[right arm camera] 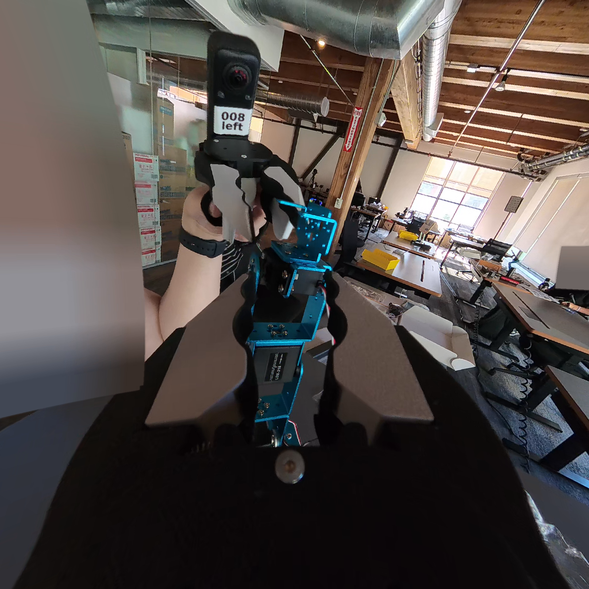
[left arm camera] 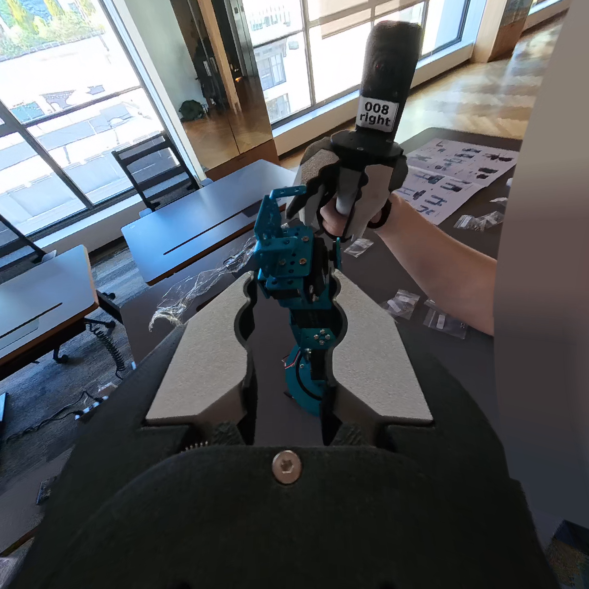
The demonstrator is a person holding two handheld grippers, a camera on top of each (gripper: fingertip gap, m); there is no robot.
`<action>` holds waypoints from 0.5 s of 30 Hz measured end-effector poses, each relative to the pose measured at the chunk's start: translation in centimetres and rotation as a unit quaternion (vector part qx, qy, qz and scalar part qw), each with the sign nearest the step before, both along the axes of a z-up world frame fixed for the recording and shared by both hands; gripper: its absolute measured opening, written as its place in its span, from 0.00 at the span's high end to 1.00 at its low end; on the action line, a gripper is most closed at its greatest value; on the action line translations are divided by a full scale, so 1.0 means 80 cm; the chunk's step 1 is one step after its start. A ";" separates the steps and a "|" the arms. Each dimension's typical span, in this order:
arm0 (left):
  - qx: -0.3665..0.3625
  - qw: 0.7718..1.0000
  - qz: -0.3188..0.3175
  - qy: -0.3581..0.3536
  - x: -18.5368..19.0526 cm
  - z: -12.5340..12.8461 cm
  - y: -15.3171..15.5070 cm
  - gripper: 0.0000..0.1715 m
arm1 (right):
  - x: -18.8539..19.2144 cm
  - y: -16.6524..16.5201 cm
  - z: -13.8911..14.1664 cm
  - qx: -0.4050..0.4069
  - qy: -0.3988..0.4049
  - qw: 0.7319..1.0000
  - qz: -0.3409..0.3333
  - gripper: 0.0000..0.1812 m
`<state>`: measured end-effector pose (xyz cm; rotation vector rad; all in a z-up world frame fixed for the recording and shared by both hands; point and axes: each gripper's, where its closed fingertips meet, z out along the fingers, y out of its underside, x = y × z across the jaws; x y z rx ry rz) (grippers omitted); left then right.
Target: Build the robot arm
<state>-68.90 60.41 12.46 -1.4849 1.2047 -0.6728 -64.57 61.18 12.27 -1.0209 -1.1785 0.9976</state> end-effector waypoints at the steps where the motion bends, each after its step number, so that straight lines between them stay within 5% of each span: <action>1: -0.004 1.000 0.001 -0.002 -0.004 0.000 0.000 0.76 | 0.003 0.000 0.000 0.001 0.000 1.000 -0.001 0.76; 15: -0.011 1.000 -0.024 0.011 -0.003 -0.007 0.005 0.81 | -0.016 0.009 -0.032 -0.021 -0.053 0.998 0.003 0.68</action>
